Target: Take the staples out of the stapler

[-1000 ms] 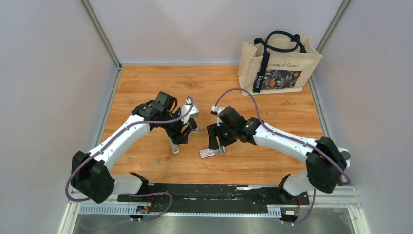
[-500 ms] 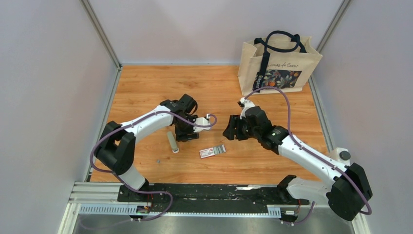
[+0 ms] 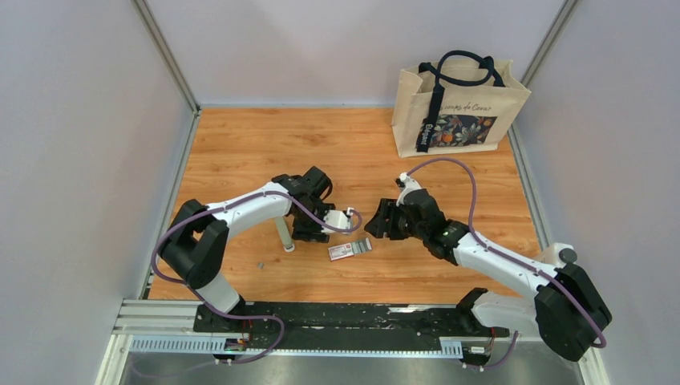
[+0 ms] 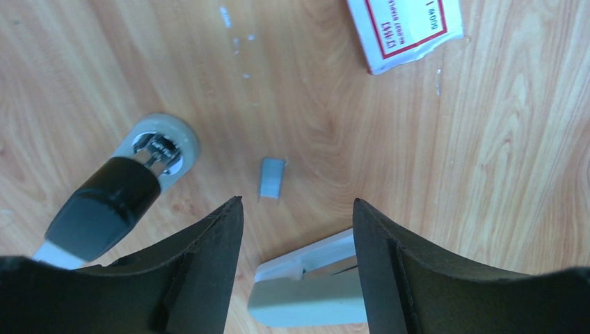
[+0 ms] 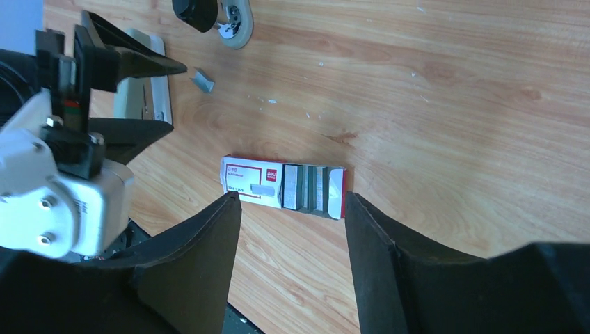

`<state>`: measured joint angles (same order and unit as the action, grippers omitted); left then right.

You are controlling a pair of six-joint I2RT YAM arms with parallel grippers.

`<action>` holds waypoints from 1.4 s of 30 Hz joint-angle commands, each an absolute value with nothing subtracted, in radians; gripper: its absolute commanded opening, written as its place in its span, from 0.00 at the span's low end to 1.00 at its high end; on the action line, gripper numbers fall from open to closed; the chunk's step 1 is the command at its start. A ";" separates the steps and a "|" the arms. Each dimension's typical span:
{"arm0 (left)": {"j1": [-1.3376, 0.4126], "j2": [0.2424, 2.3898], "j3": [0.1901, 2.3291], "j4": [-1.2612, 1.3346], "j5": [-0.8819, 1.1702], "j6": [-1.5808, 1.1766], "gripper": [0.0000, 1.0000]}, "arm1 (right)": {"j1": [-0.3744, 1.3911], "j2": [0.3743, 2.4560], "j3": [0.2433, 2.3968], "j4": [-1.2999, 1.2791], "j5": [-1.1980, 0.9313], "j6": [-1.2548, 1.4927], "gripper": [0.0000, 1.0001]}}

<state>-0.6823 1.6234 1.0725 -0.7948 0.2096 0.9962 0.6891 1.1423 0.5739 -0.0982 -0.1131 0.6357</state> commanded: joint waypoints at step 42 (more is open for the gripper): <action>-0.712 1.763 1.057 -0.670 0.138 1.134 0.28 | 0.692 1.183 0.554 0.063 -0.147 0.649 0.48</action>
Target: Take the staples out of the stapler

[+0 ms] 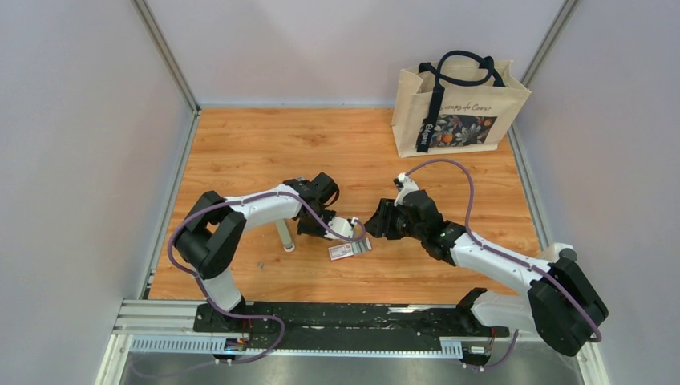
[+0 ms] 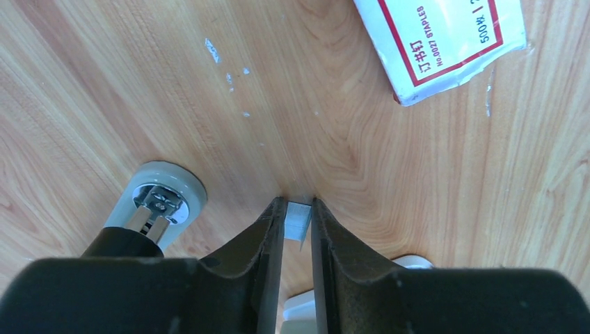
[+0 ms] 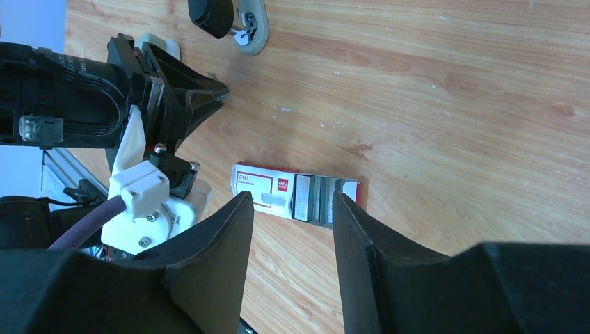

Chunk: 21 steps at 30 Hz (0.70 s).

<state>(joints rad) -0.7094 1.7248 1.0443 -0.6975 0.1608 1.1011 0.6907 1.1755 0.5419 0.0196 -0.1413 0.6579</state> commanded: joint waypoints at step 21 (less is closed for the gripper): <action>-0.716 1.662 1.173 -0.825 0.216 1.005 0.00 | 0.690 1.170 0.557 0.055 -0.147 0.643 0.46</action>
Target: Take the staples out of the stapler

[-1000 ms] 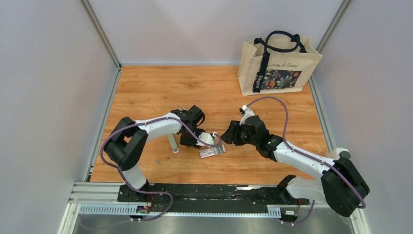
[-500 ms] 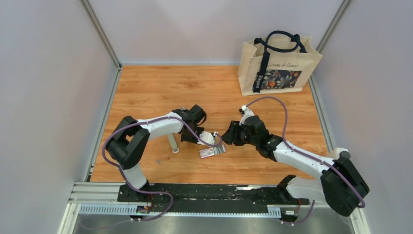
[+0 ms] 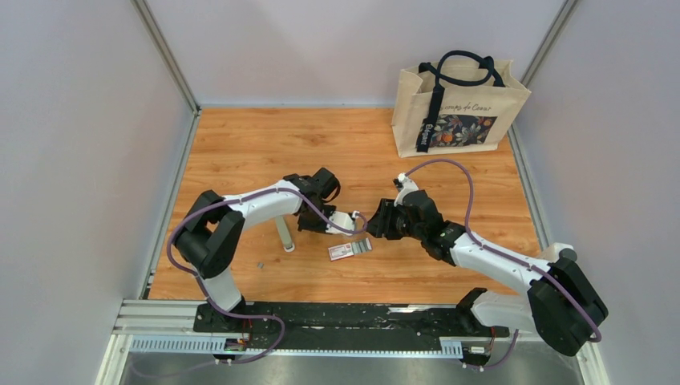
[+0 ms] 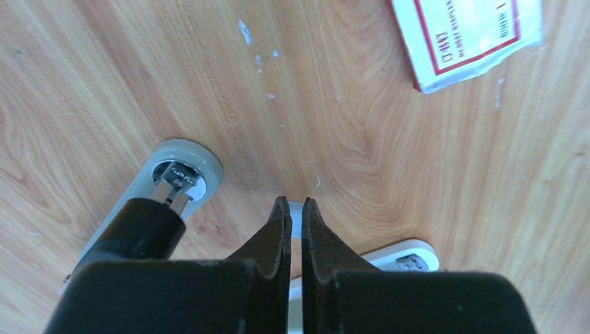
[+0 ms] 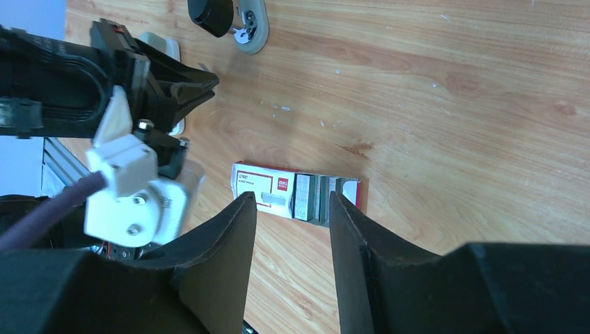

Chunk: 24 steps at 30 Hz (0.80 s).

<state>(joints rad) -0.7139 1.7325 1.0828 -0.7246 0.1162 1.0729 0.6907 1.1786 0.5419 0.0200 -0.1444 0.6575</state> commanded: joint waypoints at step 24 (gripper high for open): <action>-0.451 1.446 1.226 0.571 1.264 -1.185 0.00 | 0.678 0.893 0.811 0.008 -0.316 0.612 0.65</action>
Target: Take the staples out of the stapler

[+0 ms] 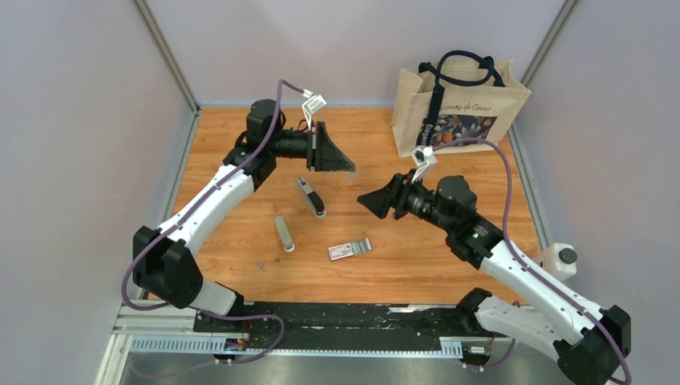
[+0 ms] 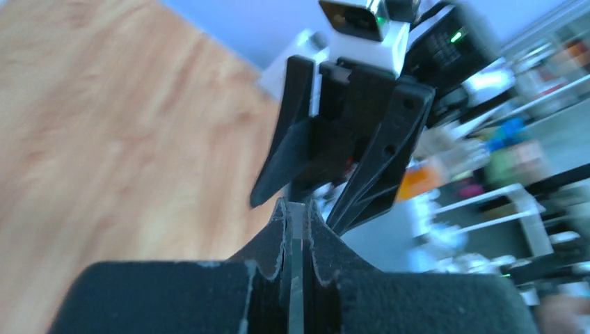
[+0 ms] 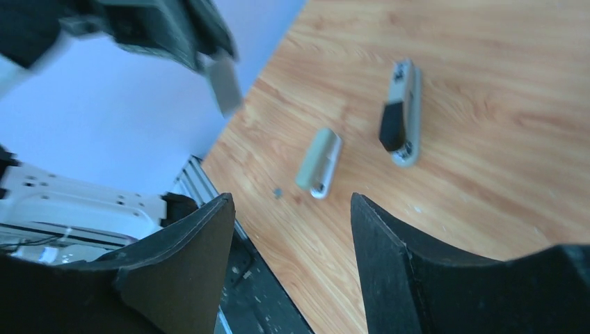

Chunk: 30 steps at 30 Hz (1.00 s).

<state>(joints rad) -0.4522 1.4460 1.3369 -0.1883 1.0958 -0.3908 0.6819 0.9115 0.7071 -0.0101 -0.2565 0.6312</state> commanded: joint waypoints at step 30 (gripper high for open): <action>-0.449 1.536 1.149 1.258 1.238 -1.741 0.00 | 0.676 0.946 1.006 0.138 -0.394 0.672 0.60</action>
<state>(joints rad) -0.4500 1.5631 1.1534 1.2053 1.2411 -1.7424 0.6792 0.9276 0.9516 0.0628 -0.3740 0.6552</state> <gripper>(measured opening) 0.061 0.605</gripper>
